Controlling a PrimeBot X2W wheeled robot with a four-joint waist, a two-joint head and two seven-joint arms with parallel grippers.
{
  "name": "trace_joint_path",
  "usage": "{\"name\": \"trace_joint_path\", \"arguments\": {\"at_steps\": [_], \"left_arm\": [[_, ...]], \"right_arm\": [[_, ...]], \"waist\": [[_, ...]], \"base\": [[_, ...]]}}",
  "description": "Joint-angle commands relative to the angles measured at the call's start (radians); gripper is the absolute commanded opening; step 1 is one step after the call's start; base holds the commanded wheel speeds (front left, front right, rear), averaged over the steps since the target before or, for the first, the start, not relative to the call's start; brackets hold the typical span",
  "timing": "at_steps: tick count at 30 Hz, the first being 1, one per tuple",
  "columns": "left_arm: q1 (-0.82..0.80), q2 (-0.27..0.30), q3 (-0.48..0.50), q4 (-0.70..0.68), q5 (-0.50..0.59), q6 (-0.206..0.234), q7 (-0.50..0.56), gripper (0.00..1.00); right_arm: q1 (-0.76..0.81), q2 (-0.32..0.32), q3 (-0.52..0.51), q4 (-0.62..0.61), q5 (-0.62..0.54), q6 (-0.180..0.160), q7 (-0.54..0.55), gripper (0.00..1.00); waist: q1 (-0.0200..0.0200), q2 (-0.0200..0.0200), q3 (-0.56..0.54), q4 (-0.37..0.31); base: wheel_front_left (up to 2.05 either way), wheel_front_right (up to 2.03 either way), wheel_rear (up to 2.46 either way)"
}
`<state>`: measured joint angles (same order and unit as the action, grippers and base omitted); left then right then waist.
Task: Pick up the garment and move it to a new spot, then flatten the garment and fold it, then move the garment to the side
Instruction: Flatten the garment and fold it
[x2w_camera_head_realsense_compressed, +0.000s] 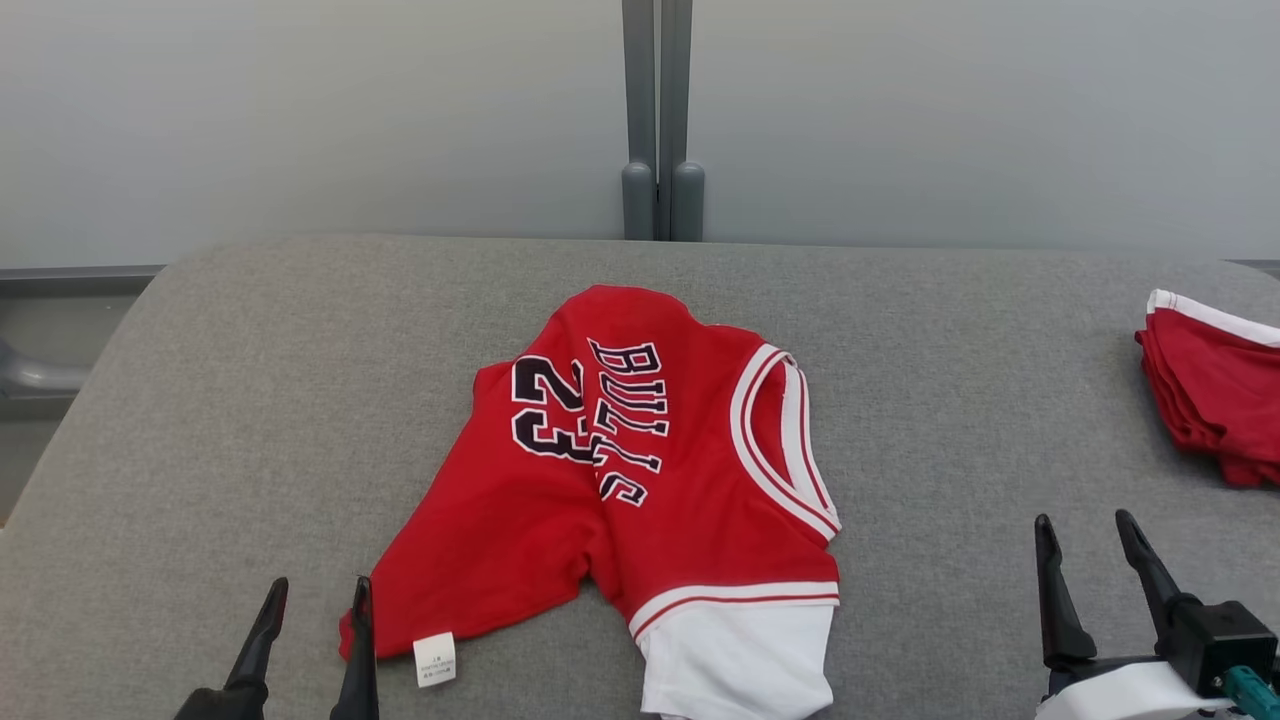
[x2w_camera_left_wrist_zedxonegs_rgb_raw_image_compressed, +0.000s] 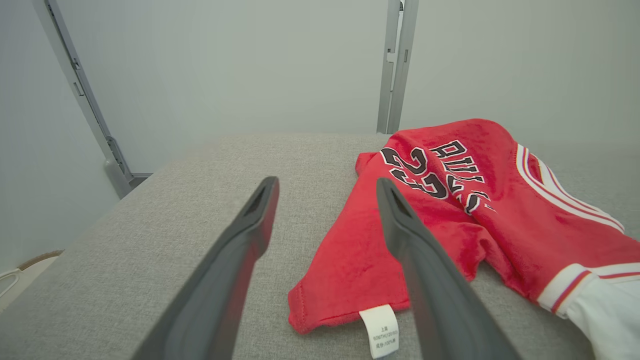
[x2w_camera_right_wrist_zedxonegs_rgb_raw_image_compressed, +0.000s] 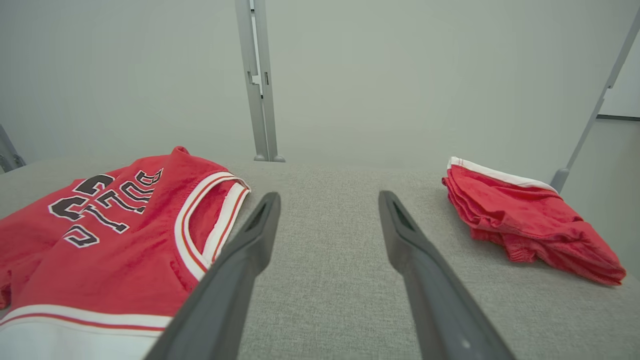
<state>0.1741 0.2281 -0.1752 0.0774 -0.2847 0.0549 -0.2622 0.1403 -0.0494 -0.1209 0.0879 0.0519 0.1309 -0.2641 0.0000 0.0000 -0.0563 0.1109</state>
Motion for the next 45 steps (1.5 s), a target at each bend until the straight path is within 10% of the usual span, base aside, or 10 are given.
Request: {"name": "trace_joint_path", "arguments": {"at_steps": [1,11,32,38,45], "left_arm": [[0.019,-0.018,0.022,-0.001,0.023,-0.036,-0.003,1.00],[0.023,-0.118,0.107,-0.001,0.107,-0.168,-0.003,1.00],[-0.009,-0.130,0.110,0.015,0.126,-0.186,-0.003,1.00],[-0.028,-0.119,0.147,0.113,0.136,-0.178,-0.003,1.00],[-0.123,-0.106,0.152,0.294,0.131,-0.150,0.063,1.00]], "right_arm": [[0.016,-0.003,0.001,0.009,0.004,0.000,0.000,1.00],[0.036,-0.002,-0.012,0.031,0.042,0.000,0.000,1.00],[-0.001,-0.002,0.008,0.028,0.056,0.000,0.000,1.00],[-0.025,-0.001,0.168,0.093,0.132,0.000,0.024,1.00],[-0.067,-0.022,0.437,0.139,0.189,0.000,0.294,1.00]], "waist": [[0.0000,0.0000,-0.002,0.000],[0.0000,0.0000,0.010,-0.030],[0.0000,0.0000,0.027,-0.072],[0.0000,0.0000,0.044,-0.076],[0.0000,0.0000,0.086,-0.080]], "base": [[0.00,0.00,0.00],[0.00,0.00,0.00],[0.00,0.00,0.00],[0.00,0.00,0.00],[0.00,0.00,0.00]]}}
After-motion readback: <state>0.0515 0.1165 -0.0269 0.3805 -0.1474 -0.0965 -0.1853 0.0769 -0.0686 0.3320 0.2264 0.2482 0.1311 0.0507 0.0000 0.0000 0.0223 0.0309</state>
